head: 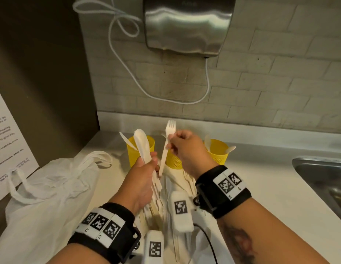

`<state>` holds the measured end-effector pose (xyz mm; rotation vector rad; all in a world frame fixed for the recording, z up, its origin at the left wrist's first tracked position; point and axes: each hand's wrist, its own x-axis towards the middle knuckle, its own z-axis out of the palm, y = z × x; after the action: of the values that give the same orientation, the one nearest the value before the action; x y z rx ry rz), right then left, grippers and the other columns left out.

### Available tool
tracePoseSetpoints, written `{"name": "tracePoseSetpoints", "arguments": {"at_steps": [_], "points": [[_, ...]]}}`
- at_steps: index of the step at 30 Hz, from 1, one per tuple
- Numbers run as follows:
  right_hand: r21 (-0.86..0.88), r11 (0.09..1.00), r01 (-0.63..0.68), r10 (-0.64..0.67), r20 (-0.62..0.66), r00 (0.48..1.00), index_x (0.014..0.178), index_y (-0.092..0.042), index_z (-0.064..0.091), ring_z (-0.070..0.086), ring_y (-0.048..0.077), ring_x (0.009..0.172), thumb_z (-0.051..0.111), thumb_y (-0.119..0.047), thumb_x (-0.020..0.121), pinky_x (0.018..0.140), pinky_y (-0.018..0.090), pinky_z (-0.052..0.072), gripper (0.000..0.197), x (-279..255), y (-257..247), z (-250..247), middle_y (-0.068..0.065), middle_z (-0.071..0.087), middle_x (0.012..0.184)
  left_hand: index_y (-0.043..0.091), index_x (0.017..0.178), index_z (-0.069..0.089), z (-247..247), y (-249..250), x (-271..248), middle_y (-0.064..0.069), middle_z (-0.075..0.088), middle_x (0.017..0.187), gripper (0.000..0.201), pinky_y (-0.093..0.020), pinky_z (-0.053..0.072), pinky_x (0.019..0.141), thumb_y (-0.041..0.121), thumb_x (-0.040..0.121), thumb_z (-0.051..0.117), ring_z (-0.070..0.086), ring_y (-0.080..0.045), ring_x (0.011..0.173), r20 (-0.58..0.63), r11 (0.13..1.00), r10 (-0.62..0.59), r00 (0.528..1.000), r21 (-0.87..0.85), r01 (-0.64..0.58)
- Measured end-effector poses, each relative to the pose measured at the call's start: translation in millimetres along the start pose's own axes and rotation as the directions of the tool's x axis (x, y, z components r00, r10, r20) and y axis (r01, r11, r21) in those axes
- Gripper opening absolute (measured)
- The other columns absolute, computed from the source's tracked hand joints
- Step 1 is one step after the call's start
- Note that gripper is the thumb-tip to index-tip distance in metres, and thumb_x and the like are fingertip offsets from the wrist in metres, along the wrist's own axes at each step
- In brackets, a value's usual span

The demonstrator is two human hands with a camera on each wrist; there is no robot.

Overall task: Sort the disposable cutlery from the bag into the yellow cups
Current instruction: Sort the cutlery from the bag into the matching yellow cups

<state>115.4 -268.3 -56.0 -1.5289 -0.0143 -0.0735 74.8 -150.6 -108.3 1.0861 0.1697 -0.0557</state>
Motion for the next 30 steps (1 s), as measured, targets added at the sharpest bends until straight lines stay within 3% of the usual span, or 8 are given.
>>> {"name": "tracePoseSetpoints", "arguments": {"at_steps": [3,6,8,12,17,21,25,30], "points": [[0.062,0.985,0.163,-0.15,-0.174,0.973,0.082,-0.012,0.055,0.06,0.012,0.057,0.053,-0.007,0.098,0.057,0.021,0.053,0.017,23,-21,-15,0.004,0.061,0.066,0.014,0.113,0.058,-7,0,7,-0.001,0.045,0.072,0.013,-0.021,0.041,0.051,0.014,0.101,0.052,0.043,-0.009,0.055,-0.048,0.996,-0.025,0.999,-0.086,0.021],[-0.22,0.938,0.268,-0.328,-0.316,0.89,0.082,-0.016,0.054,0.068,0.015,0.065,0.055,-0.01,0.096,0.069,0.027,0.055,0.015,46,-28,-30,0.004,0.068,0.071,0.011,0.112,0.059,-10,0,6,-0.001,0.047,0.074,0.014,-0.02,0.043,0.05,0.012,0.101,0.051,0.044,-0.009,0.057,0.0,0.997,-0.017,1.0,-0.08,0.017],[-0.385,0.896,0.221,-0.35,-0.308,0.885,0.087,-0.011,0.056,0.066,0.012,0.064,0.053,-0.008,0.094,0.065,0.02,0.052,0.008,57,-17,-34,0.007,0.068,0.076,0.011,0.112,0.061,-11,1,4,-0.001,0.051,0.075,0.016,-0.025,0.049,0.059,0.012,0.102,0.049,0.048,-0.01,0.06,0.053,0.998,-0.013,0.998,-0.057,0.016],[-0.596,0.803,0.018,-0.201,-0.242,0.949,0.099,-0.009,0.065,0.066,0.032,0.092,0.057,-0.012,0.09,0.08,0.034,0.053,0.013,72,27,-37,0.013,0.071,0.097,0.013,0.115,0.062,-10,5,2,0.0,0.055,0.074,0.019,-0.039,0.054,0.082,0.012,0.102,0.048,0.054,-0.012,0.064,0.144,1.0,-0.008,0.99,-0.013,0.009],[-0.716,0.698,0.012,-0.247,-0.225,0.943,0.12,-0.003,0.06,0.057,0.028,0.103,0.061,-0.004,0.082,0.074,0.02,0.034,0.037,58,39,-38,0.015,0.058,0.119,0.013,0.111,0.057,-7,7,3,-0.002,0.049,0.073,0.012,-0.029,0.049,0.061,0.013,0.102,0.049,0.048,-0.012,0.057,0.132,0.998,0.008,0.991,0.061,-0.016],[-0.562,0.821,0.105,-0.222,-0.144,0.964,0.102,-0.009,0.066,0.061,0.019,0.085,0.064,-0.021,0.088,0.068,0.026,0.043,0.019,19,24,-22,0.008,0.067,0.099,0.011,0.106,0.055,0,3,4,-0.003,0.049,0.073,0.008,-0.018,0.036,0.044,0.017,0.101,0.052,0.041,-0.009,0.052,0.131,0.993,0.023,0.991,0.109,-0.038],[-0.163,0.982,-0.092,0.129,0.233,0.964,0.082,-0.005,0.063,0.054,0.019,0.055,0.06,-0.029,0.095,0.057,0.028,0.049,0.028,-21,15,-8,0.008,0.056,0.066,0.014,0.109,0.061,9,0,0,0.0,0.053,0.067,0.02,-0.017,0.034,0.047,0.005,0.102,0.045,0.041,-0.008,0.054,0.213,0.978,0.019,0.977,0.2,-0.063],[0.02,0.977,-0.21,0.202,0.205,0.958,0.1,0.005,0.066,0.055,0.025,0.056,0.059,-0.016,0.095,0.047,0.027,0.048,0.022,-26,20,-7,0.015,0.061,0.074,0.018,0.125,0.061,12,0,-7,-0.014,0.074,0.102,0.03,-0.038,0.057,0.083,0.006,0.101,0.047,0.071,-0.026,0.092,0.275,0.98,-0.001,0.961,0.191,-0.054]]}}
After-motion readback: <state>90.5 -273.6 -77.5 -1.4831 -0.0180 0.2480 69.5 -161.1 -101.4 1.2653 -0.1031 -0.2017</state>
